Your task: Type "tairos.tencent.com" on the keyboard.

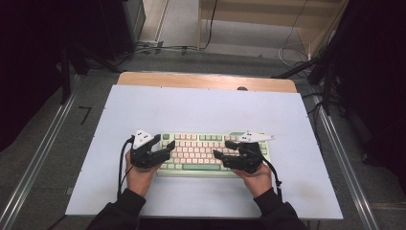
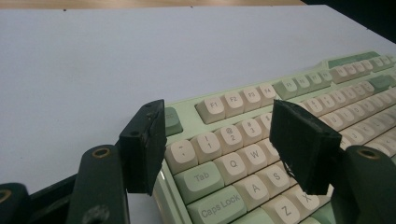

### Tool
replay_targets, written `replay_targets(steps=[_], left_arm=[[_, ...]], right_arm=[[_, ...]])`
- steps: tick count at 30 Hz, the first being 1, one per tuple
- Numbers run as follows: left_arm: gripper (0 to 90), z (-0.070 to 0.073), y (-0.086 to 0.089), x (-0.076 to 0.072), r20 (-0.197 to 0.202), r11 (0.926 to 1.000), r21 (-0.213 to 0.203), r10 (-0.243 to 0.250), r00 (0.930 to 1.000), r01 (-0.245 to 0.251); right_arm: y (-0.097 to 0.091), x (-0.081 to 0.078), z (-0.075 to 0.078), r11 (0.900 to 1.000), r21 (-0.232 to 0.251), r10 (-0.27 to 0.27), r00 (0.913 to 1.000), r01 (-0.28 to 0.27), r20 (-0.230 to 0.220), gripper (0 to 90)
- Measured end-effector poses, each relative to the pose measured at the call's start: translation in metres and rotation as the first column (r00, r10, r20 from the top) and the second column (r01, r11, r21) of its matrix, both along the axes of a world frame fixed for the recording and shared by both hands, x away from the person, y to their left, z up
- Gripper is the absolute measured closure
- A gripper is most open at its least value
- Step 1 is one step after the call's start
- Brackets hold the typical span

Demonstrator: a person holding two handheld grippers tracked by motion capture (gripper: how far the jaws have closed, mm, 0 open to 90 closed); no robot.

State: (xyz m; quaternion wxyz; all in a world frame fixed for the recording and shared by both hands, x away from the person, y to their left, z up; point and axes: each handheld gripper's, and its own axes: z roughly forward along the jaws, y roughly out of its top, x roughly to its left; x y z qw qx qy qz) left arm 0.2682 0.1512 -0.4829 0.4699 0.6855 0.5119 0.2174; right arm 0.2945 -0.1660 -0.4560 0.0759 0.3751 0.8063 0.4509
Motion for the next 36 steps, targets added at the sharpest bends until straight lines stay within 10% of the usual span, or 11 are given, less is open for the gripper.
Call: replay_targets(steps=[4,13,36], left_arm=[[36.8,0.000,0.000,0.000,0.001,1.0000,0.000,0.000,1.0000,0.000],[36.9,0.000,0.000,0.000,0.002,1.0000,0.002,0.000,1.0000,0.000],[37.5,0.000,0.000,-0.001,0.002,1.0000,0.003,0.002,1.0000,-0.002]], right_arm=[[0.003,-0.003,0.000,0.9999,-0.006,0.010,0.9999,-0.010,0.007,41.8],[0.017,-0.012,-0.010,0.9967,-0.070,0.044,0.9984,-0.041,0.036,87.2],[0.026,-0.008,-0.031,0.9864,-0.156,0.054,0.9985,-0.053,0.006,87.5]])
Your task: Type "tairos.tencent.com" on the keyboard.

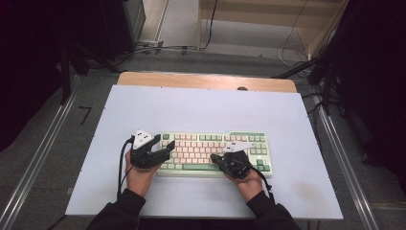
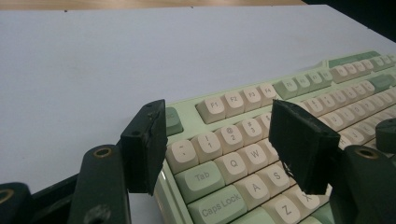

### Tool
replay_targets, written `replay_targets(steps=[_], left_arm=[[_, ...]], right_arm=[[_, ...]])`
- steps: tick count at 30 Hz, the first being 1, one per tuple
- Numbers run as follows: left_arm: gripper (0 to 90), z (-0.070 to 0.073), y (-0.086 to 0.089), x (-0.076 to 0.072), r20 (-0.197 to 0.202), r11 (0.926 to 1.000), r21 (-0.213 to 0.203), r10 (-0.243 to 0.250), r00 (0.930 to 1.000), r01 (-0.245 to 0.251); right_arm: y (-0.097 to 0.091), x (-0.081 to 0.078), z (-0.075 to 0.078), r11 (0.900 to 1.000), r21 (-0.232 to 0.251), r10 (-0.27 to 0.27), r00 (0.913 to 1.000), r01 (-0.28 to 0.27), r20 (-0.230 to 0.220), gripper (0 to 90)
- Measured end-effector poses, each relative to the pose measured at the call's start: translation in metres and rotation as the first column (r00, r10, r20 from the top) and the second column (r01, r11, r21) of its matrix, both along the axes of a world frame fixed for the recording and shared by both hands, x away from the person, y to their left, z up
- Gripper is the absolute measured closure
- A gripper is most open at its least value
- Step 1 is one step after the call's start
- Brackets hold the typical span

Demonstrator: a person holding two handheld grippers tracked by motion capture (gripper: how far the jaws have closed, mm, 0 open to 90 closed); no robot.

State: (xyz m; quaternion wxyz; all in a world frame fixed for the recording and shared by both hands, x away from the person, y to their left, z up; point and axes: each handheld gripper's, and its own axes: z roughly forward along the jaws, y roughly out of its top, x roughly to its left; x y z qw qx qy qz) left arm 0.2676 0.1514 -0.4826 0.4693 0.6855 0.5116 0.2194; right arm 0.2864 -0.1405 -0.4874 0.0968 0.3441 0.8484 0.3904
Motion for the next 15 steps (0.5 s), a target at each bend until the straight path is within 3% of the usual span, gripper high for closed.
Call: replay_targets(steps=[3,4,5,7,9,12,15], left_arm=[[37.5,0.000,0.000,0.000,-0.001,1.0000,0.000,0.001,1.0000,-0.001],[37.5,0.000,0.000,0.000,0.001,1.0000,0.001,0.001,1.0000,-0.001],[37.5,0.000,0.001,0.000,0.002,1.0000,0.000,0.001,1.0000,-0.001],[37.5,0.001,0.001,0.000,0.002,1.0000,0.000,0.001,1.0000,-0.001],[37.5,0.000,0.002,0.000,0.001,1.0000,-0.002,0.004,1.0000,-0.004],[37.5,0.001,0.003,0.000,0.002,1.0000,-0.005,0.009,1.0000,-0.009],[37.5,0.002,0.005,-0.001,0.006,0.9999,-0.009,0.010,0.9999,-0.010]], right_arm=[[0.000,0.000,-0.001,1.0000,-0.007,0.003,1.0000,-0.003,0.001,87.5],[0.000,0.000,-0.001,1.0000,-0.003,0.004,1.0000,-0.004,-0.001,83.1],[-0.001,0.000,0.001,0.9999,0.015,0.002,1.0000,-0.002,0.002,70.4],[-0.006,0.001,0.008,0.9981,0.060,-0.011,0.9999,0.011,0.002,60.4],[-0.014,0.002,0.017,0.9934,0.110,-0.033,0.9990,0.030,0.029,45.6],[-0.032,0.005,0.027,0.9810,0.179,-0.083,0.9959,0.075,0.036,34.9],[-0.051,0.008,0.030,0.9716,0.203,-0.129,0.9914,0.122,0.021,32.6]])
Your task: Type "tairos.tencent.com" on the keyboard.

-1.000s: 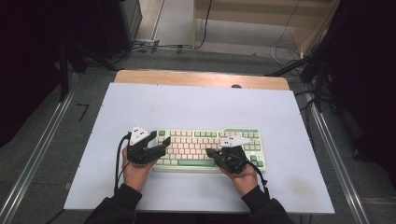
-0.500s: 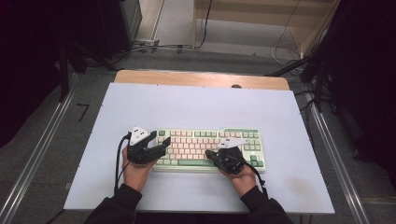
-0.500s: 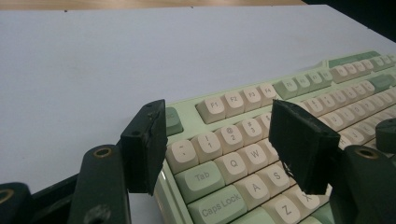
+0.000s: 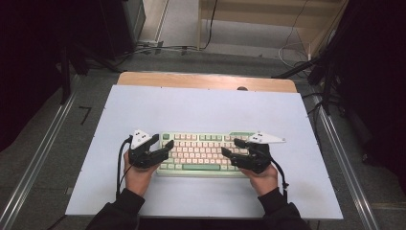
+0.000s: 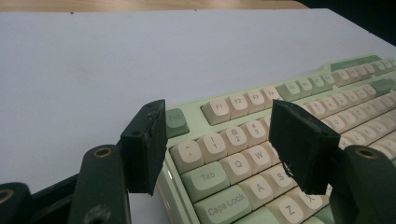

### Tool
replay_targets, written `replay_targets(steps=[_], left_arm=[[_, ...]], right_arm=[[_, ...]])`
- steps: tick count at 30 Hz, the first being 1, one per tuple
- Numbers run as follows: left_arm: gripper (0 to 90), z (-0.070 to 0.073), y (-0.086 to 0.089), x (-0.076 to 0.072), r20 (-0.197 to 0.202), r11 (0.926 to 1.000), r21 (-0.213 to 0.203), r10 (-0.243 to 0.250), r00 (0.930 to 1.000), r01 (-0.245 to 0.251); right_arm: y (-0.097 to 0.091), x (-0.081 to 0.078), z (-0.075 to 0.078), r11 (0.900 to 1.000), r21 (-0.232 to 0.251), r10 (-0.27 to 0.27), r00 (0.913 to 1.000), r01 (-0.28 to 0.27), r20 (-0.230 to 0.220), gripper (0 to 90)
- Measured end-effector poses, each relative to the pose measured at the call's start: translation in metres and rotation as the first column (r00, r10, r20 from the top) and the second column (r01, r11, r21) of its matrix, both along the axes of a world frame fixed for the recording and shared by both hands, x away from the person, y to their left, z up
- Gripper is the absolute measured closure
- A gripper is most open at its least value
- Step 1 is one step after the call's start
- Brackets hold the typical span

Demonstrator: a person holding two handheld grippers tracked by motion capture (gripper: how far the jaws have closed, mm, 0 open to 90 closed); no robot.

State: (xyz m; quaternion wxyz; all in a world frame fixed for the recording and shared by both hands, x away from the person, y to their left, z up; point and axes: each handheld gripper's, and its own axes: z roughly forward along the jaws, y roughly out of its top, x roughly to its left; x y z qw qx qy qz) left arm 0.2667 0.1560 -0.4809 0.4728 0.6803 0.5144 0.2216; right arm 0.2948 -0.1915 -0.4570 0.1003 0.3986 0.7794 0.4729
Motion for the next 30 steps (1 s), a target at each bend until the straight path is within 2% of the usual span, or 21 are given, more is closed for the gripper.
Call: replay_targets(steps=[5,10,17,19,25,30], left_arm=[[37.5,0.001,0.004,-0.002,0.001,1.0000,-0.004,0.007,1.0000,-0.007],[37.5,0.003,0.010,-0.005,0.009,0.9997,-0.013,0.019,0.9998,-0.018],[35.7,0.005,0.019,-0.012,0.008,0.9992,-0.016,0.037,0.9993,-0.037],[35.5,0.005,0.021,-0.015,0.008,0.9988,-0.019,0.045,0.9990,-0.045],[35.4,0.005,0.030,-0.022,-0.006,0.9981,-0.024,0.056,0.9984,-0.056],[32.1,0.003,0.037,-0.027,-0.029,0.9969,-0.006,0.078,0.9966,-0.078]], right_arm=[[-0.021,0.002,-0.001,0.9990,0.001,-0.044,0.9989,0.044,-0.017,30.7],[-0.039,0.002,0.001,0.9961,0.004,-0.088,0.9961,0.088,-0.008,29.5],[-0.066,0.003,0.000,0.9888,0.007,-0.149,0.9885,0.149,-0.023,28.6],[-0.073,0.002,0.001,0.9867,0.003,-0.162,0.9866,0.162,-0.016,28.6],[-0.095,-0.003,0.001,0.9777,-0.004,-0.210,0.9776,0.210,-0.010,28.6],[-0.110,-0.006,-0.001,0.9674,-0.039,-0.250,0.9682,0.250,0.005,28.5]])
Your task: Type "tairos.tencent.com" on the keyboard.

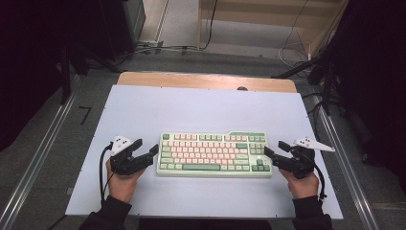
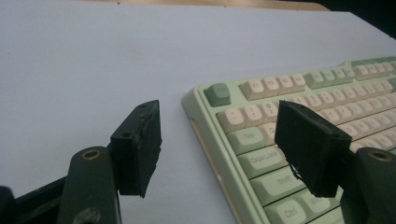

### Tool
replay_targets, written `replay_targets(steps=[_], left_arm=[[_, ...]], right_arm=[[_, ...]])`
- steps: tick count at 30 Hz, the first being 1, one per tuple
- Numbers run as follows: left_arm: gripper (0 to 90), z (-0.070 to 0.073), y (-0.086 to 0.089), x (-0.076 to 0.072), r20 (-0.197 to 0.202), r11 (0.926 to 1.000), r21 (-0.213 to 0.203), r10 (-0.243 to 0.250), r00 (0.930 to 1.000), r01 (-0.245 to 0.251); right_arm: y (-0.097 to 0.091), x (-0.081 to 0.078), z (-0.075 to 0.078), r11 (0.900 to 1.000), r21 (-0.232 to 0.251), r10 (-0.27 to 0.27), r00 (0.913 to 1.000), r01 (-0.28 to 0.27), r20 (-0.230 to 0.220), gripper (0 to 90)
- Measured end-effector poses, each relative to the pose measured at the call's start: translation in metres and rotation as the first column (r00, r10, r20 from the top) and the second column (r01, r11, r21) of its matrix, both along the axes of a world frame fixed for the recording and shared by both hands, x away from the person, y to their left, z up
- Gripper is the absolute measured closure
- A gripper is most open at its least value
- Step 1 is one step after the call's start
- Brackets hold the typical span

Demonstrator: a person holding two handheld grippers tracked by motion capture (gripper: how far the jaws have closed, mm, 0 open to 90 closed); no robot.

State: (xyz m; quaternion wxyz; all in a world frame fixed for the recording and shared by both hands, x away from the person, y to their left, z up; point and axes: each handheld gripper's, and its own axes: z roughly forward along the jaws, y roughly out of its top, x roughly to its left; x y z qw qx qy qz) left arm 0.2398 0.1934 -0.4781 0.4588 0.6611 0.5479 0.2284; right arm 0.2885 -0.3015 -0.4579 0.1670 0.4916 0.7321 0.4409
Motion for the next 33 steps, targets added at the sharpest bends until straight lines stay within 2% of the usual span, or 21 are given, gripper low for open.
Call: replay_targets(steps=[3,9,19,24,28,33], left_arm=[[31.8,-0.001,0.005,-0.002,-0.006,0.9999,0.009,0.010,0.9999,-0.010],[31.9,-0.008,0.013,-0.005,-0.035,0.9991,0.035,0.024,0.9991,-0.023],[29.8,-0.013,0.025,-0.009,-0.075,0.9975,0.044,0.059,0.9955,-0.056],[26.9,-0.016,0.028,-0.008,-0.088,0.9953,0.065,0.078,0.9931,-0.072],[25.2,-0.018,0.031,-0.006,-0.099,0.9930,0.076,0.098,0.9902,-0.091],[24.0,-0.023,0.034,0.003,-0.120,0.9875,0.103,0.132,0.9840,-0.120]], right_arm=[[-0.009,-0.003,-0.001,0.9996,-0.018,-0.020,0.9998,0.020,0.001,28.5],[-0.027,-0.007,-0.004,0.9979,-0.020,-0.061,0.9980,0.061,-0.016,28.6],[-0.046,-0.013,-0.008,0.9928,-0.038,-0.114,0.9930,0.113,-0.029,28.8],[-0.053,-0.015,-0.011,0.9887,-0.059,-0.141,0.9894,0.138,-0.038,28.8],[-0.057,-0.016,-0.013,0.9817,-0.101,-0.165,0.9857,0.162,-0.032,26.5],[-0.058,-0.009,-0.019,0.9741,-0.123,-0.198,0.9781,0.190,-0.063,22.5]])
